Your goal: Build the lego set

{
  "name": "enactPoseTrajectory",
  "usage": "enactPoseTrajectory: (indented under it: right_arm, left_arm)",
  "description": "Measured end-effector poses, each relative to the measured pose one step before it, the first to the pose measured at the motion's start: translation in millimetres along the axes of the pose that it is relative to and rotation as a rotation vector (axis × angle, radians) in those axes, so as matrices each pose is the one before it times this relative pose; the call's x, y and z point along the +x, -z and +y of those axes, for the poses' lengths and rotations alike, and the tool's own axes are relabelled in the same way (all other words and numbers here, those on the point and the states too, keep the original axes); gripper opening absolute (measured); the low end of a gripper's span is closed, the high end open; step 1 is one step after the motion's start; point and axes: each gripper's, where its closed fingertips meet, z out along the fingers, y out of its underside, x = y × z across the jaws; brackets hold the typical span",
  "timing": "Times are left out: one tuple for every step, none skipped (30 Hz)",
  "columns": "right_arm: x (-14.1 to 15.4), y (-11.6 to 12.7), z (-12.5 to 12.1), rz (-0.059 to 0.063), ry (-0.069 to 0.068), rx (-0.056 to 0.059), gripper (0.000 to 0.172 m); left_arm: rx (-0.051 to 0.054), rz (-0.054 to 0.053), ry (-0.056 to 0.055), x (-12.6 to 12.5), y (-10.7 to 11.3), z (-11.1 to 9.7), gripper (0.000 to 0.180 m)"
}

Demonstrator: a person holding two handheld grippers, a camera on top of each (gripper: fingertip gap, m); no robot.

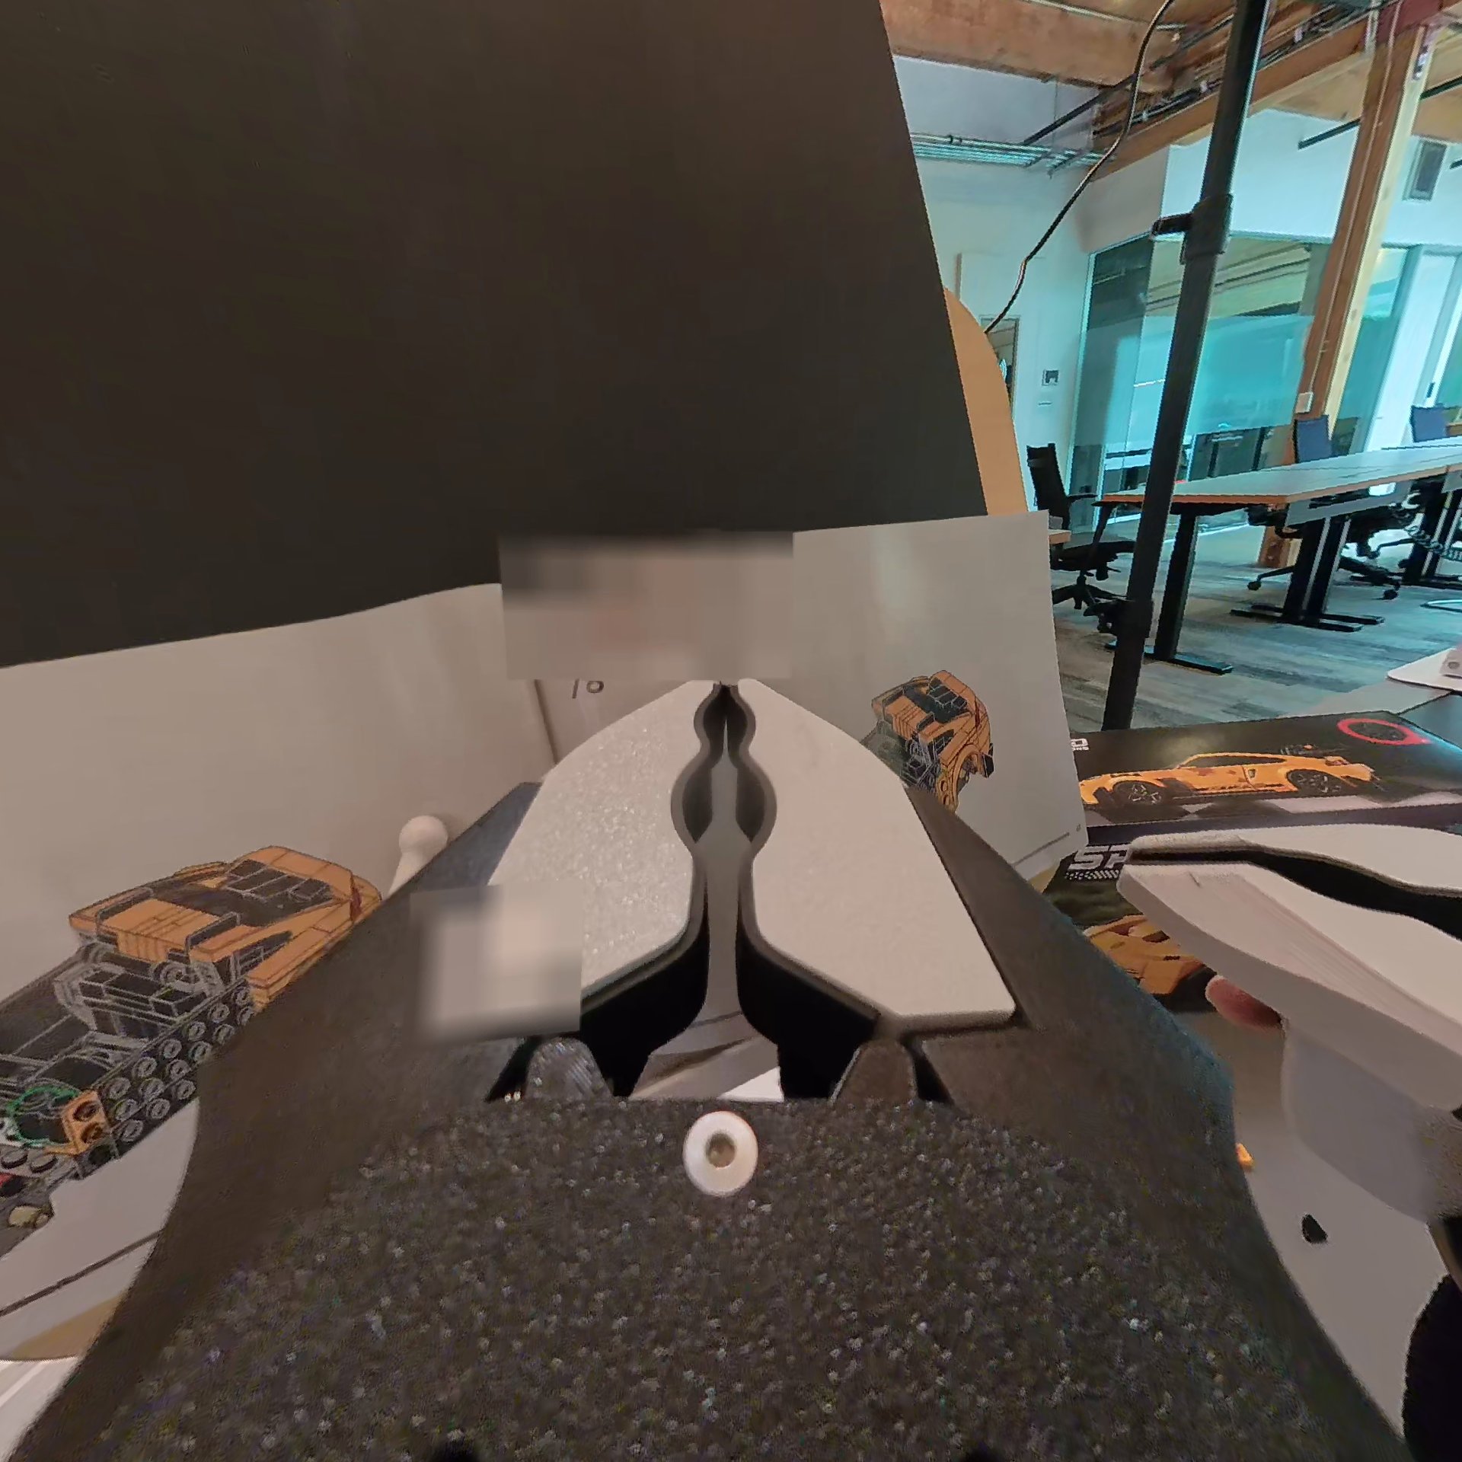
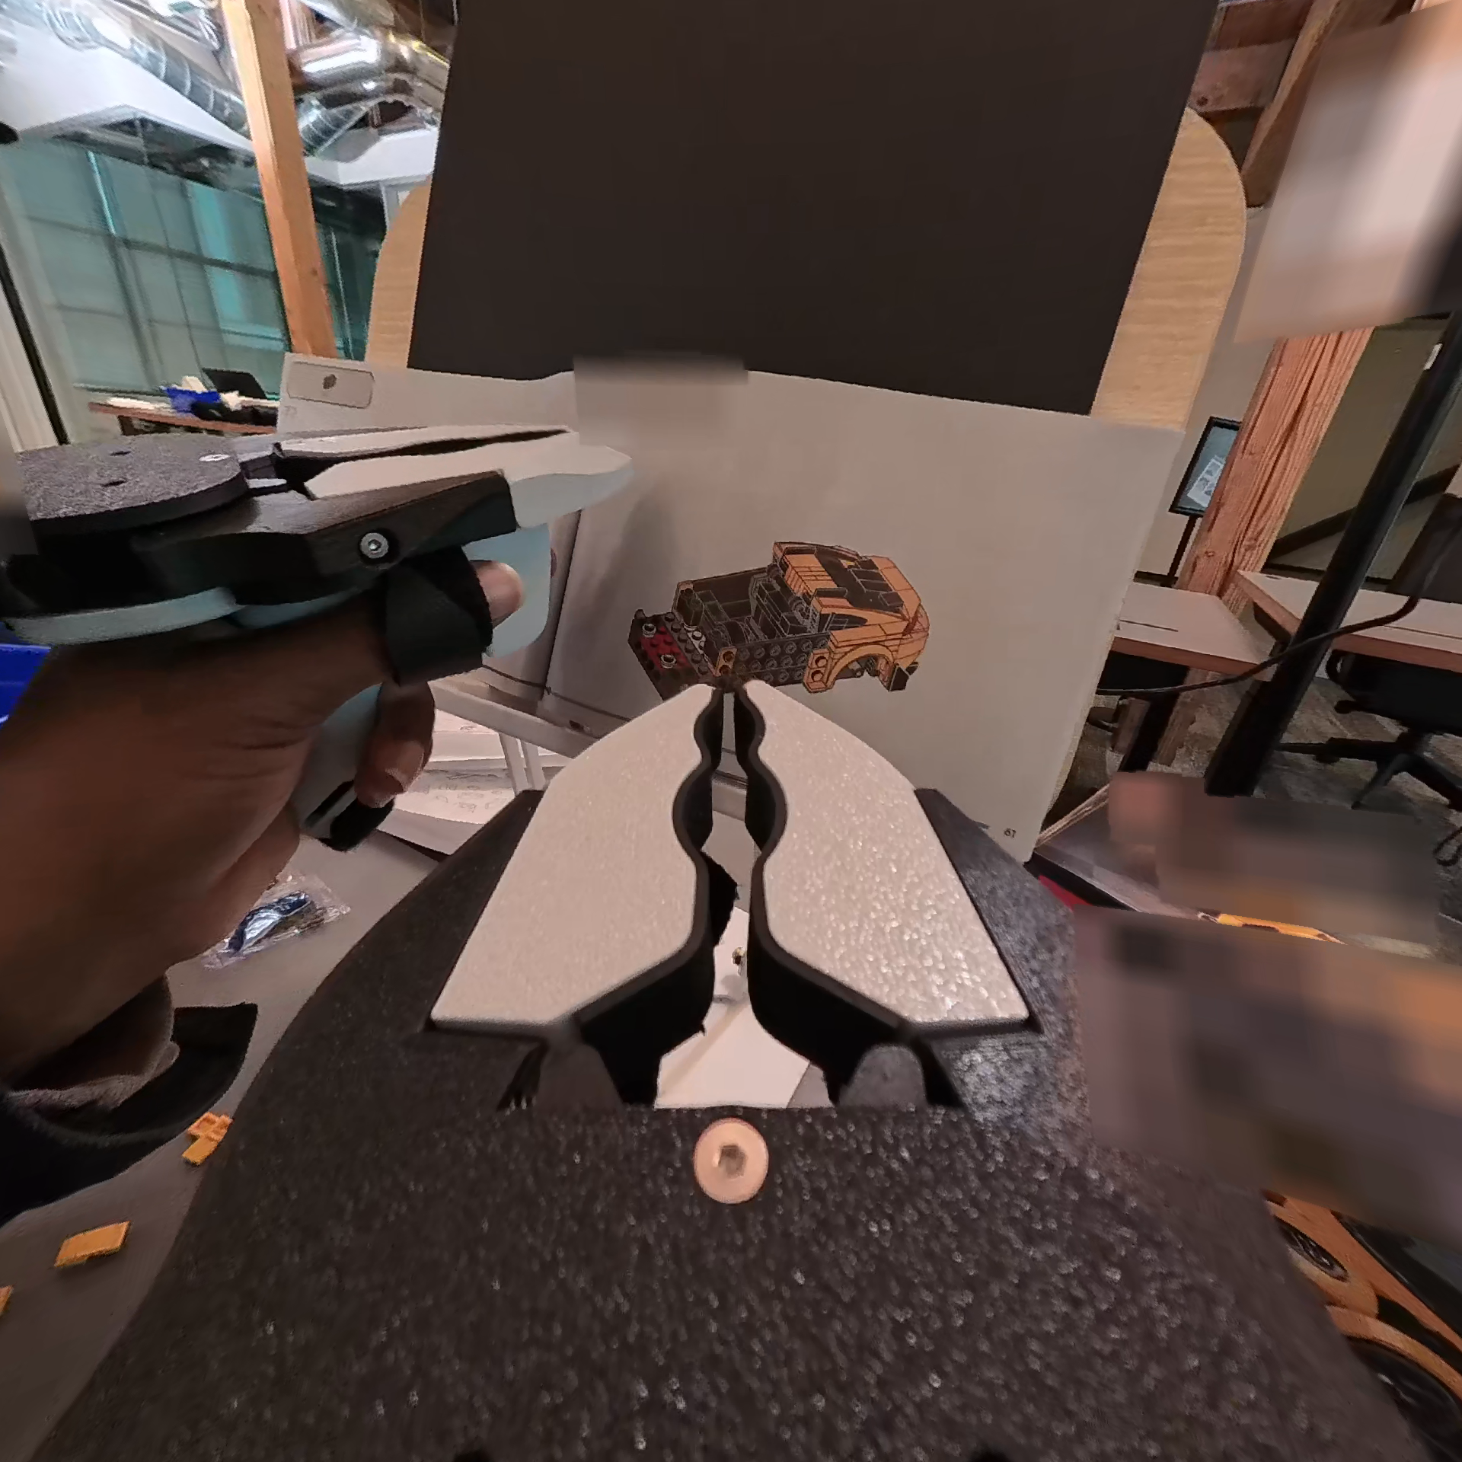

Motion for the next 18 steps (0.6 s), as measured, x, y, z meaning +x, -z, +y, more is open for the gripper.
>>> enactPoseTrajectory:
  right_arm:
    - [0.60, -0.16, 0.75, 0.0009, -0.0026, -0.0027, 0.002]
    - [0.55, -0.14, 0.87, 0.0007, -0.0028, -0.0028, 0.002]
    - [0.48, -0.22, 0.67, 0.0007, -0.0021, -0.0022, 0.002]
    - [0.16, -0.17, 0.55, 0.0001, -0.0012, -0.0015, 0.002]
    - [0.07, -0.09, 0.38, 0.0001, -0.0004, -0.0011, 0.003]
    - [-0.06, -0.14, 0.33, -0.0002, 0.0003, -0.0008, 0.003]
    - [-0.10, -0.08, 0.24, -0.0001, 0.0006, -0.0010, 0.003]
    - [-0.02, -0.14, 0.32, 0.0000, 0.0005, -0.0008, 0.003]
    - [-0.11, -0.10, 0.28, 0.0000, 0.0003, -0.0005, 0.003]
    - [0.02, -0.07, 0.30, 0.0001, 0.0001, -0.0006, 0.003]
    - [-0.09, -0.09, 0.30, 0.0001, 0.0004, -0.0007, 0.003]
    - [0.09, -0.18, 0.45, 0.0004, 0.0004, -0.0009, 0.003]
    - [0.07, -0.15, 0.42, 0.0002, 0.0002, -0.0015, 0.003]
    - [0.14, -0.09, 0.50, 0.0011, 0.0009, -0.0014, 0.003]
    - [0.35, -0.15, 0.56, 0.0011, 0.0008, -0.0009, 0.003]
    - [0.36, -0.12, 0.51, 0.0009, -0.0007, -0.0013, 0.003]
    - [0.29, -0.10, 0.54, 0.0006, -0.0011, -0.0015, 0.003]
    - [0.29, -0.11, 0.51, 0.0004, -0.0008, -0.0013, 0.003]
  left_arm:
    - [-0.0014, -0.0002, -0.0008, 0.10, 0.36, 1.03, 0.000]
    - [-0.0018, 0.0002, -0.0003, 0.09, 0.49, 1.07, 0.000]
    - [-0.0022, -0.0010, 0.0009, -0.26, 0.66, 1.34, 0.000]
    - [-0.0017, -0.0012, 0.0015, -0.35, 0.63, 1.37, 0.000]
    - [-0.0024, -0.0008, 0.0025, -0.32, 0.56, 1.39, 0.000]
    - [-0.0019, -0.0008, 0.0029, -0.51, 0.63, 1.34, 0.000]
    - [-0.0016, -0.0006, 0.0027, -0.49, 0.61, 1.30, 0.000]
    - [-0.0024, -0.0004, 0.0023, -0.29, 0.56, 1.40, 0.000]
    - [-0.0015, -0.0005, 0.0017, -0.36, 0.59, 1.27, 0.000]
    - [-0.0011, 0.0001, 0.0013, -0.01, 0.54, 1.09, 0.000]
    - [-0.0017, 0.0009, 0.0018, 0.10, 0.57, 1.07, 0.000]
    - [-0.0008, 0.0013, 0.0025, 0.41, 0.50, 0.94, 0.000]
    - [-0.0009, 0.0019, 0.0023, 0.59, 0.63, 1.03, 0.000]
    - [-0.0014, 0.0016, 0.0011, 0.66, 0.46, 1.12, 0.000]
    - [-0.0018, 0.0020, 0.0000, 0.83, 0.49, 1.15, 0.000]
    - [-0.0019, 0.0026, -0.0003, 0.89, 0.50, 1.26, 0.000]
    - [-0.0023, 0.0025, 0.0000, 0.90, 0.43, 1.34, 0.000]
    - [-0.0029, 0.0028, 0.0001, 0.94, 0.45, 1.31, 0.000]
